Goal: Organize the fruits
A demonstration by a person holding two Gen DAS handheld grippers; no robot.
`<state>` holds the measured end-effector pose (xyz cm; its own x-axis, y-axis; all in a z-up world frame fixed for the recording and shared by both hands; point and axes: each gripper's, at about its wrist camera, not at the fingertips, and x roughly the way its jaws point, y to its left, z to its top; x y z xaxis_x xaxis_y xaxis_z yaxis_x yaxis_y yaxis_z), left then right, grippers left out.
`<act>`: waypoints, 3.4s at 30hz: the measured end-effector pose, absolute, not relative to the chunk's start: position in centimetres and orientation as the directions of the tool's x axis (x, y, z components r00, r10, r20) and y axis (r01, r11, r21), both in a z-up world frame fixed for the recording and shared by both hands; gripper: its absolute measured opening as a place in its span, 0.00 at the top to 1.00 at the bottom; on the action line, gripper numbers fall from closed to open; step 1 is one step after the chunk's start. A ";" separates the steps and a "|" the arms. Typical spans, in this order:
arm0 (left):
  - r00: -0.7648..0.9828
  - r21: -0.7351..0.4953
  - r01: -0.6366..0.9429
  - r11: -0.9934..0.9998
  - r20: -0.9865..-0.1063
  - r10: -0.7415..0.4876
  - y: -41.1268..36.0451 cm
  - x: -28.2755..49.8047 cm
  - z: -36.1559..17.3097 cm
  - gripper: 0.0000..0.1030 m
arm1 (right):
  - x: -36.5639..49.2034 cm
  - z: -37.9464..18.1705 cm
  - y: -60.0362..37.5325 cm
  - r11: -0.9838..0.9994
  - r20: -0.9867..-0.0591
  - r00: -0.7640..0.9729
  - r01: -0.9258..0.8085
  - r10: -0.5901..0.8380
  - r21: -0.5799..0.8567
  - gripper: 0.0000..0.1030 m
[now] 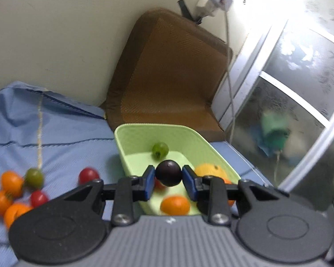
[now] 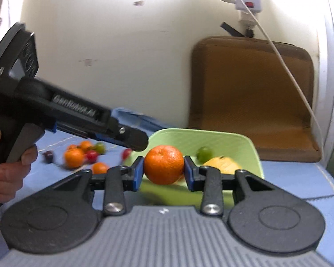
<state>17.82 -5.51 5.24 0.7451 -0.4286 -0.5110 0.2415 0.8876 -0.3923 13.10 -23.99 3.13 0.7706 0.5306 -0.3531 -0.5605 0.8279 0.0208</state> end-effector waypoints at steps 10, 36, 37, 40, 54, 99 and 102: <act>0.727 -0.385 0.205 0.900 -0.556 -0.403 -7.1 21.8 3.5 0.67 | 14.8 2.2 -25.0 0.841 -0.311 0.795 -0.541 0.520 0.024 0.52; 0.783 -0.036 -0.248 0.968 -0.596 0.178 1.9 2.2 1.6 0.52 | 7.2 2.3 -23.8 0.761 -0.298 0.701 -0.609 0.648 0.222 0.52; 0.785 -0.035 -0.252 0.967 -0.592 0.183 2.1 1.9 1.5 0.50 | 6.8 2.2 -23.3 0.755 -0.310 0.690 -0.616 0.655 0.225 0.52; 0.788 -0.021 -0.262 0.965 -0.582 0.201 2.6 1.2 1.4 0.49 | 6.2 1.9 -21.8 0.744 -0.348 0.662 -0.630 0.664 0.221 0.52; 0.807 -0.024 -0.265 0.964 -0.552 0.208 2.8 0.2 0.7 0.47 | 6.4 0.8 -21.2 0.717 -0.415 0.584 -0.577 0.697 0.391 0.52; 0.884 -0.015 -0.217 0.976 -0.426 0.190 1.8 -1.8 1.5 0.17 | 6.2 0.7 -21.7 0.758 -0.419 0.631 -0.533 0.653 0.377 0.39; 0.885 -0.021 -0.215 0.976 -0.426 0.186 1.9 -1.8 1.5 0.16 | 6.3 0.7 -21.8 0.755 -0.418 0.628 -0.536 0.656 0.379 0.39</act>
<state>-1.77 1.92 1.48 0.8853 0.1859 -0.4261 -0.2152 0.9763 -0.0212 6.29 -21.82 0.66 0.6285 0.6558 -0.4183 -0.5356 0.7548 0.3786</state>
